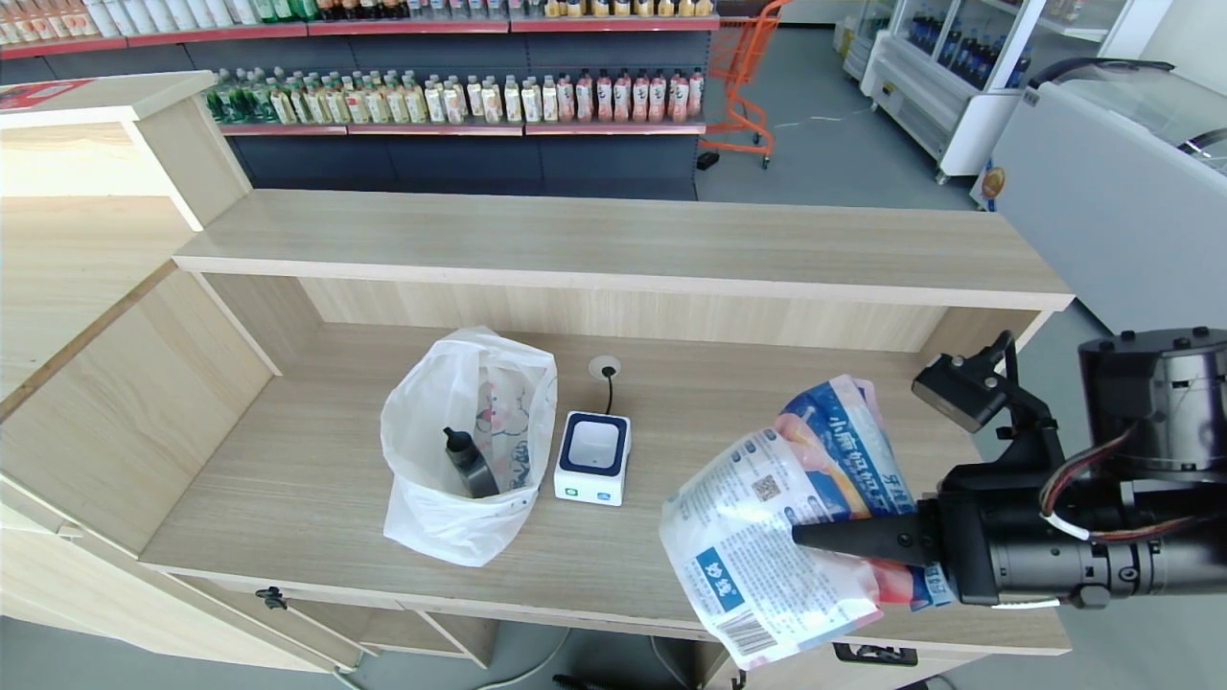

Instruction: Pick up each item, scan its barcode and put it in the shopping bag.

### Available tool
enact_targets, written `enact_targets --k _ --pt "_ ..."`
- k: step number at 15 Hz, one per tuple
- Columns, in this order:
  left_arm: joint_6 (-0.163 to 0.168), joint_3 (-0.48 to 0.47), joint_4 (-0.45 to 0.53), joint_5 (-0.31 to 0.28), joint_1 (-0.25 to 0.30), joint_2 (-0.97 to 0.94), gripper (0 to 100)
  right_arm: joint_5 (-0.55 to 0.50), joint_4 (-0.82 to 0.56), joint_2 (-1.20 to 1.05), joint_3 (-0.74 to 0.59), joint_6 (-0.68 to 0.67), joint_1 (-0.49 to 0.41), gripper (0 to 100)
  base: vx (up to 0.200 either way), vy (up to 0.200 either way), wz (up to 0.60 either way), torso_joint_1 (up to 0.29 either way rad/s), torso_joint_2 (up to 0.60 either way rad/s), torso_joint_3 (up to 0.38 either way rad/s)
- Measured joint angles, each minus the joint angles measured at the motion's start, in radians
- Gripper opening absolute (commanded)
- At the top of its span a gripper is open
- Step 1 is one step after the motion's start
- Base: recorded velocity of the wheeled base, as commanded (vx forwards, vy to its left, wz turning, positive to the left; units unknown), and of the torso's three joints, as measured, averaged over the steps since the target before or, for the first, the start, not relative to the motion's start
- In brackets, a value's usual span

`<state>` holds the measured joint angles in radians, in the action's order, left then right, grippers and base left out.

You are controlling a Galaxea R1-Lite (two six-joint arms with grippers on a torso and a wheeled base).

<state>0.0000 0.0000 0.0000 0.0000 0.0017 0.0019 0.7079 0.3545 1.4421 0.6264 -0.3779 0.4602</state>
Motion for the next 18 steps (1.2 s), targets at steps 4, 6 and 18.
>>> enact_targets --k 4,6,18 --pt "0.000 0.000 0.000 0.000 0.000 0.000 100 -0.001 0.002 0.002 0.004 0.008 0.004 0 0.000 0.000 0.00 0.000 0.00 0.000" --pt "0.000 0.000 0.000 0.000 0.000 0.000 100 -0.033 0.036 0.003 0.004 0.082 0.004 0 0.000 0.000 0.00 0.000 0.00 0.000" --pt "0.001 0.000 0.000 0.000 0.000 0.000 100 -0.437 0.344 -0.039 -0.226 1.116 -0.302 0 0.000 0.000 0.00 0.000 0.00 0.000"
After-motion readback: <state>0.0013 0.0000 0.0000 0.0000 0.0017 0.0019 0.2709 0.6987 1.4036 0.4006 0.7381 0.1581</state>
